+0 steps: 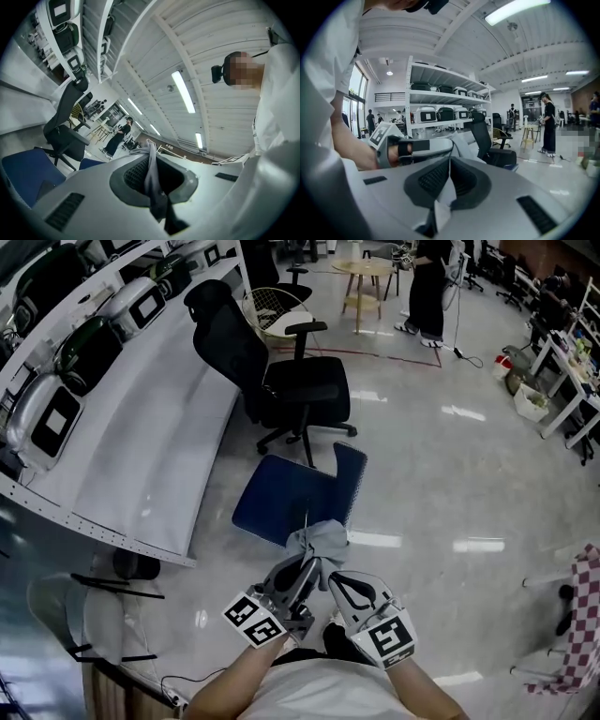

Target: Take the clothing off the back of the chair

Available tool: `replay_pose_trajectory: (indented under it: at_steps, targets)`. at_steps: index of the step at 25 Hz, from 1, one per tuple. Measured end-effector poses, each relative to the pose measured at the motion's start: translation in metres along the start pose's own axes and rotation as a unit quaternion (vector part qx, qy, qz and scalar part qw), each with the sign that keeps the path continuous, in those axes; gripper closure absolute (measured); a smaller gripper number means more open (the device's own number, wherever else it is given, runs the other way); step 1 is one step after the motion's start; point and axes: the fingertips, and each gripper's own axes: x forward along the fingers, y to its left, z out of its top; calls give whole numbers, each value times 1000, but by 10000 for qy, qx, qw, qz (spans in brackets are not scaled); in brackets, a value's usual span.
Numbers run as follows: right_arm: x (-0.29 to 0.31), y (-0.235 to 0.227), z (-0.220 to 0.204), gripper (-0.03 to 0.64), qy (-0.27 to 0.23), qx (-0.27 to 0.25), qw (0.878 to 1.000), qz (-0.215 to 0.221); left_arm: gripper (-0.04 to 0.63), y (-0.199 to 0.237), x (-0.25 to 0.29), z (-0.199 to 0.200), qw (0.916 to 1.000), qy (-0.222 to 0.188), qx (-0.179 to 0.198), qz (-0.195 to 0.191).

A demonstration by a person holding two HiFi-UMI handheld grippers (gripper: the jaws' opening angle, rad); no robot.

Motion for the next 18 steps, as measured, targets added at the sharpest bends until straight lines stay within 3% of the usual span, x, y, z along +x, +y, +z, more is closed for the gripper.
replay_pose_trajectory:
  at_steps: [18]
  targets:
    - [-8, 139, 0, 601, 248, -280, 9985, -403, 568, -37, -138, 11, 9992, -55, -239, -328]
